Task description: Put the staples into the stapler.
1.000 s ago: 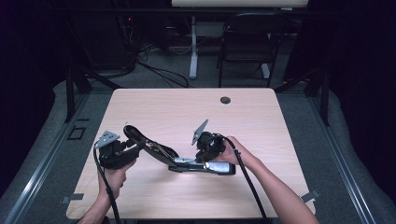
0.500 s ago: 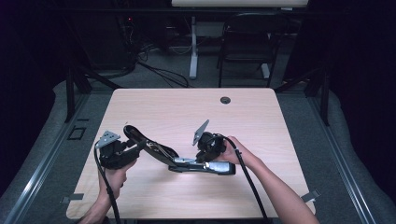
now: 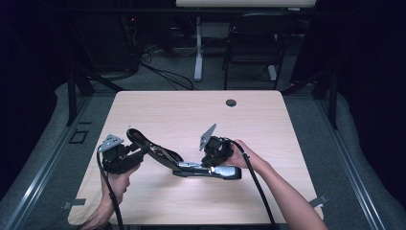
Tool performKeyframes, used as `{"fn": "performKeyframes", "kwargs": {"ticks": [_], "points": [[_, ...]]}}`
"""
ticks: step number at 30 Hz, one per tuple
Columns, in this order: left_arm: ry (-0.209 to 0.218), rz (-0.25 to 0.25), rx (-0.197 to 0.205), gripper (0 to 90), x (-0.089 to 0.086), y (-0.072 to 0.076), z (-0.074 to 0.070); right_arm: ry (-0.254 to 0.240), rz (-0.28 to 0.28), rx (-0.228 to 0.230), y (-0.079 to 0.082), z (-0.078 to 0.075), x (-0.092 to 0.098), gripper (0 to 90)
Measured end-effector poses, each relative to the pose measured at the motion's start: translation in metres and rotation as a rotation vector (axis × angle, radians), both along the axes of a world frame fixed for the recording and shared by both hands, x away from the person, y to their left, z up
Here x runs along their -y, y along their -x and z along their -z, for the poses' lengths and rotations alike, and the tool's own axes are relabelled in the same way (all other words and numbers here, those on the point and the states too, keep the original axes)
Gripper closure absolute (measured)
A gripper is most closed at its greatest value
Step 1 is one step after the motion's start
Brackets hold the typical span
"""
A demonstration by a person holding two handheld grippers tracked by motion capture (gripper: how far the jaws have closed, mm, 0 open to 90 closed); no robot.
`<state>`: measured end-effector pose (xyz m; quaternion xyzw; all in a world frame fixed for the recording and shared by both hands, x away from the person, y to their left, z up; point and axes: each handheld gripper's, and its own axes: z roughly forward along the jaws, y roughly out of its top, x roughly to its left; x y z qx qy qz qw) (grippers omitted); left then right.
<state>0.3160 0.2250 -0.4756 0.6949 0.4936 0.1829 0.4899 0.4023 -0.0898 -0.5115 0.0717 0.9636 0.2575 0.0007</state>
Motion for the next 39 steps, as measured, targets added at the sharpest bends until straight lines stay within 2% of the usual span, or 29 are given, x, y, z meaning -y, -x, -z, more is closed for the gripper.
{"fn": "performKeyframes", "kwargs": {"ticks": [4,9,17,26,27,35,37,39], "points": [[-0.001,-0.001,0.001,56.6,0.0,0.0,0.0,-0.004,-0.005,0.004,0.0,-0.001,0.001,77.9],[-0.001,-0.001,0.0,56.6,0.0,0.0,0.0,0.016,-0.012,0.009,0.0,0.0,0.0,77.9],[-0.001,0.0,-0.001,56.6,0.0,0.0,0.0,0.01,-0.005,0.005,0.001,0.002,0.0,77.6],[0.0,0.0,-0.001,56.6,0.0,0.0,0.0,0.012,0.0,0.002,-0.001,-0.001,0.002,72.7],[0.0,0.001,-0.002,56.5,0.0,0.0,0.0,0.0,0.009,-0.002,0.0,-0.001,0.002,72.0],[-0.008,0.006,-0.009,56.0,0.001,0.0,0.0,0.01,0.034,0.024,0.003,-0.007,0.004,66.6],[-0.011,0.013,-0.017,55.5,0.001,0.0,0.0,-0.004,0.051,0.026,0.004,-0.008,0.004,66.3],[-0.011,0.016,-0.017,54.3,0.002,0.0,0.002,0.009,0.05,0.032,0.004,-0.01,0.005,65.4]]}}
